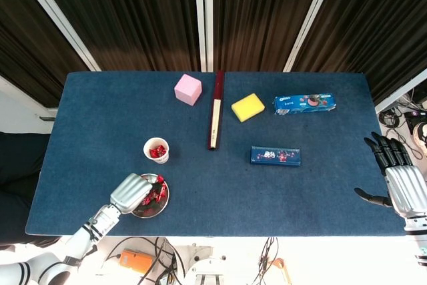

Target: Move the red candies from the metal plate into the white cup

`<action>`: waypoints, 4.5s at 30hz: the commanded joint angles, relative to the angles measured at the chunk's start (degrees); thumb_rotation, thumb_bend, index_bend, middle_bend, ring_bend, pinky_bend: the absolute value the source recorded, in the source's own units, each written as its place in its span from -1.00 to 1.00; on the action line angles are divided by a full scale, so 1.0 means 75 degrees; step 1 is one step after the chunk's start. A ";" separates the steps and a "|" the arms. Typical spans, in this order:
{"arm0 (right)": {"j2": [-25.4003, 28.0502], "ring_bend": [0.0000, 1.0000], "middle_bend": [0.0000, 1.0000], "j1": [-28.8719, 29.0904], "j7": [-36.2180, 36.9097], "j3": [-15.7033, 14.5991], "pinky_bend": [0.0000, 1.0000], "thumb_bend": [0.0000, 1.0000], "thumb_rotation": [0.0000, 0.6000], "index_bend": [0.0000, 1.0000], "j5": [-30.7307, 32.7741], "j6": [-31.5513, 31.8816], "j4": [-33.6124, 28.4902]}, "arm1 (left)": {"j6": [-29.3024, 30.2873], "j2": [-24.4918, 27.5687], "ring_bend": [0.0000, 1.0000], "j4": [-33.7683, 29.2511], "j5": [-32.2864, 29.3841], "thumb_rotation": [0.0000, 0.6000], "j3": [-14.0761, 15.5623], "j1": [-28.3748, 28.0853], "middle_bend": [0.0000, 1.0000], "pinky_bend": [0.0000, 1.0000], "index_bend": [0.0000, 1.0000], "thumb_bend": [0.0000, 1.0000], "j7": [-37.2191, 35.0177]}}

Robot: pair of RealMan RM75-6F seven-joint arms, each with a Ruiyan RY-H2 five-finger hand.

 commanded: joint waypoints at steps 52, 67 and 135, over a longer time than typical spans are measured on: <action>-0.0050 -1.00 -0.95 0.0127 0.0102 0.0020 -0.87 -0.59 1.00 -1.00 -0.0053 -0.0123 0.0085 | 0.0850 0.0417 0.66 -0.0480 -0.0766 1.00 -0.0096 0.0648 0.79 0.38 -0.23 -0.55 0.0219; -0.0010 -1.00 -0.95 0.0090 0.0025 -0.0006 -0.87 -0.58 1.00 -1.00 -0.0047 -0.0088 0.0001 | 0.0140 -0.0514 0.66 0.0052 -0.0682 1.00 -0.0255 0.0295 0.79 0.38 -0.23 -0.56 0.0600; -0.0059 -1.00 -0.95 -0.0018 0.0494 -0.0010 -0.87 -0.59 1.00 -1.00 0.0128 -0.0039 0.0396 | -0.0776 -0.0181 0.67 -0.0523 -0.3048 1.00 -0.2461 -0.1247 0.80 0.38 0.10 -0.30 0.0707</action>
